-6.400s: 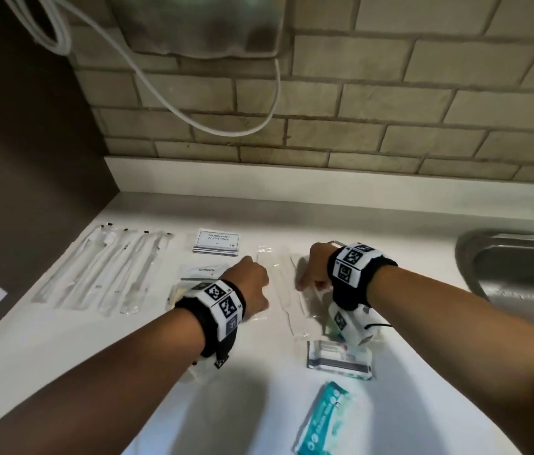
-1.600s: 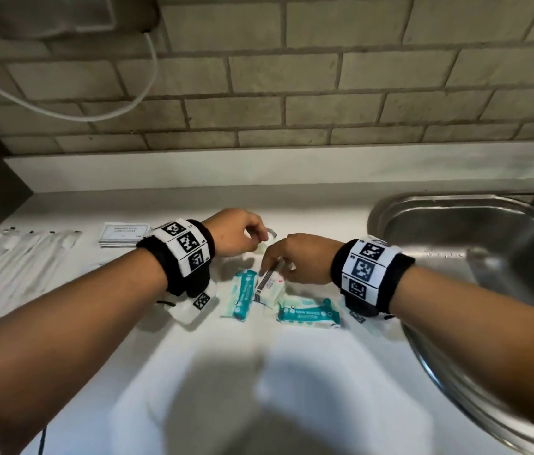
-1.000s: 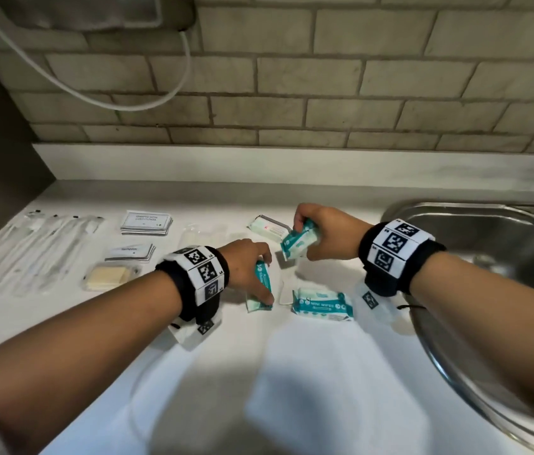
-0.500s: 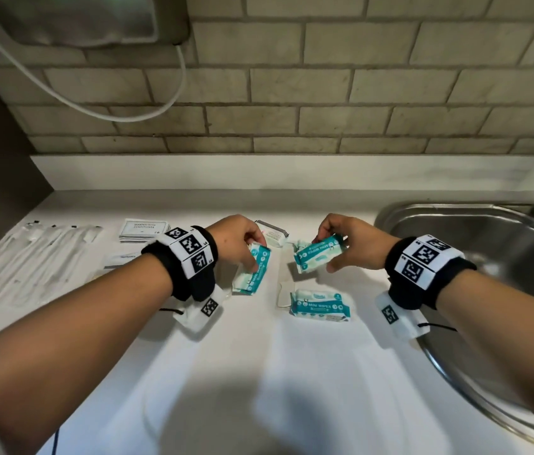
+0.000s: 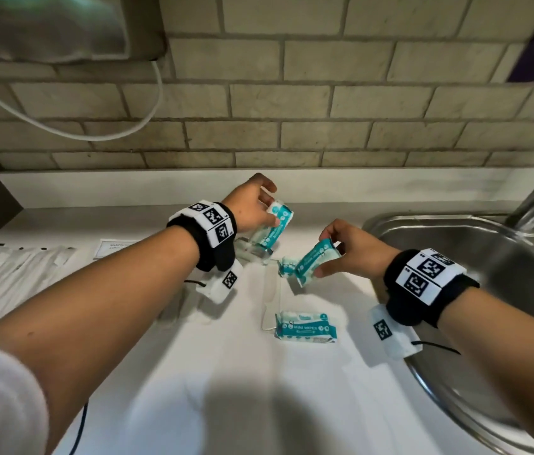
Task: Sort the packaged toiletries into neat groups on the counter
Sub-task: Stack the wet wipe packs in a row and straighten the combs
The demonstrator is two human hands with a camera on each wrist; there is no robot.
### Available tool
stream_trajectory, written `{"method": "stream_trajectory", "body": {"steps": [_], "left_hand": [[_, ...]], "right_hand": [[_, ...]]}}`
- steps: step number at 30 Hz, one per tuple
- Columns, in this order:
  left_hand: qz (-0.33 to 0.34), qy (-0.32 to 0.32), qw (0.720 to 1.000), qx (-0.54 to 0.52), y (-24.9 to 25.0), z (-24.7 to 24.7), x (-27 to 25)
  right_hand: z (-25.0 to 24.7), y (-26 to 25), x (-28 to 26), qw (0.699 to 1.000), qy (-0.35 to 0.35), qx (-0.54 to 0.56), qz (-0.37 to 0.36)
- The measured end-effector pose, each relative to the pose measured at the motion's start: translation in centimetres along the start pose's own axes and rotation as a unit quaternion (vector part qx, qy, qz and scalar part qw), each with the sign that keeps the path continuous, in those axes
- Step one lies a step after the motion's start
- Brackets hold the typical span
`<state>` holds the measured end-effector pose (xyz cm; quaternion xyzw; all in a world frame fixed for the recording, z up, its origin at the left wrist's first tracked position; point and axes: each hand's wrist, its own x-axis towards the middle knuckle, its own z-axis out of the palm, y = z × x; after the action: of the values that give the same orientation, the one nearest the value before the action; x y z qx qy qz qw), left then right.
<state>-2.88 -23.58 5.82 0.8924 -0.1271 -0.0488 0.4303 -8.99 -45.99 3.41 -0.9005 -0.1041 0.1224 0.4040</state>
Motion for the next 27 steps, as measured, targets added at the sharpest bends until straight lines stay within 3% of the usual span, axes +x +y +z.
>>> {"method": "stream_trajectory", "body": {"steps": [5,8,13,16,21,24,27], "left_hand": [[0.029,-0.061,0.994,0.082,1.0,3.8,4.5],[0.046,-0.114,0.984,0.125,0.7,6.2,6.3],[0.051,-0.237,0.952,0.186,-0.8,8.1,7.3],[0.038,-0.236,0.956,0.170,-1.4,7.6,7.1],[0.026,-0.204,0.963,0.174,-2.5,3.9,6.1],[0.010,-0.208,0.935,0.286,-3.2,2.0,4.6],[-0.013,-0.266,0.903,0.336,-4.7,1.8,3.3]], "right_hand": [[-0.5,0.4,0.4,0.999,0.040,-0.006,0.007],[-0.4,-0.5,0.6,0.999,-0.006,-0.010,-0.040],[1.1,-1.7,1.7,0.976,-0.127,-0.174,-0.045],[3.0,-1.3,2.1,0.959,-0.177,-0.221,-0.019],[4.2,-1.0,2.9,0.942,-0.187,-0.276,-0.035],[4.5,-1.4,3.2,0.941,-0.152,-0.297,-0.055],[5.2,-2.7,3.5,0.946,-0.125,-0.290,-0.068]]}}
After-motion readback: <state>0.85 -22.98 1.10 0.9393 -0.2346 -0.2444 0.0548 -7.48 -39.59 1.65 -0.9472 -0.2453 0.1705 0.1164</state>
